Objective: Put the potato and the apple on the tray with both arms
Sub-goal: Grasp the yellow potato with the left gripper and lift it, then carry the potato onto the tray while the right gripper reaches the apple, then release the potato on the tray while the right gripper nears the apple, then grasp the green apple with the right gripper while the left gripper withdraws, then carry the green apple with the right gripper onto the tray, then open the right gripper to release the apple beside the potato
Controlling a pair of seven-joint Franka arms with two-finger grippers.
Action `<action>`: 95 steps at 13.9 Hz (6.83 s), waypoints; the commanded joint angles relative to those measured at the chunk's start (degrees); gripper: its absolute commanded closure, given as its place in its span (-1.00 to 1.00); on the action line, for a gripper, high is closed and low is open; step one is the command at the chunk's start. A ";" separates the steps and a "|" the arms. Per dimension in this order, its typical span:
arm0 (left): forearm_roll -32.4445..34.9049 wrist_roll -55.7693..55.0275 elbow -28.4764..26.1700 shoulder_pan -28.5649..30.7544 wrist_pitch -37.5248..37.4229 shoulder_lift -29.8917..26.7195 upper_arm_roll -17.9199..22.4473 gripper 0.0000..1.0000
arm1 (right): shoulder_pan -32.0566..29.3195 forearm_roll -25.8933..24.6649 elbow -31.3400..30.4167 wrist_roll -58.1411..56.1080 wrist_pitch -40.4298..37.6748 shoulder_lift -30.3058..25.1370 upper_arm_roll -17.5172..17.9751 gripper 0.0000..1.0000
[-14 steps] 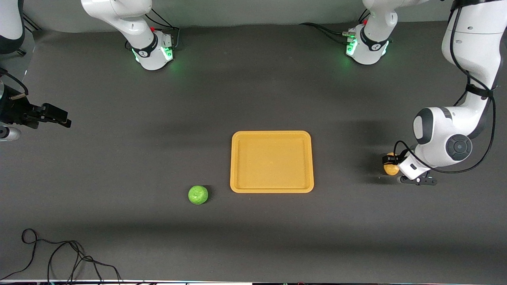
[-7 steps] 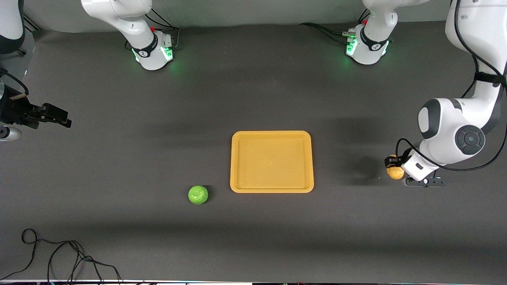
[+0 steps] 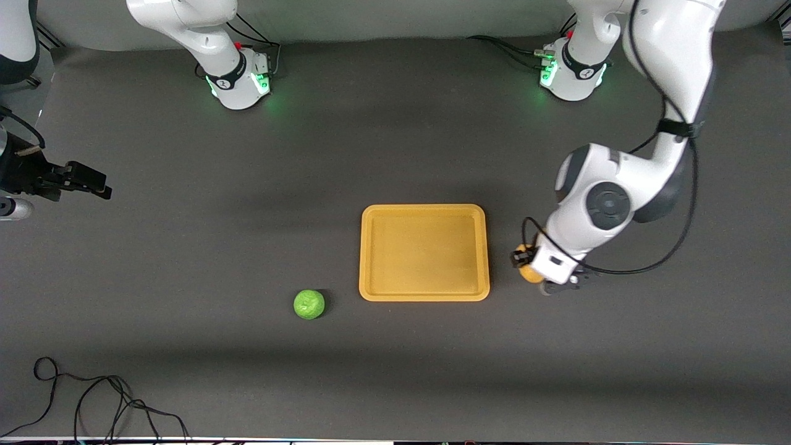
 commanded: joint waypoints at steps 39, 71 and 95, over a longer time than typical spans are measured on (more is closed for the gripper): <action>1.48 39.18 -0.44 22.06 -18.05 -22.11 1.39 -1.00 | 23.38 3.00 6.80 21.79 46.10 42.22 0.06 -1.00; 0.52 43.22 11.78 21.27 -28.78 -19.56 0.60 -1.00 | 47.72 -1.48 36.15 58.00 19.30 49.95 0.06 -0.35; 0.78 43.31 12.05 21.44 -27.72 -17.98 0.95 -1.00 | 41.41 -0.96 36.15 52.85 5.02 38.04 -0.47 -1.00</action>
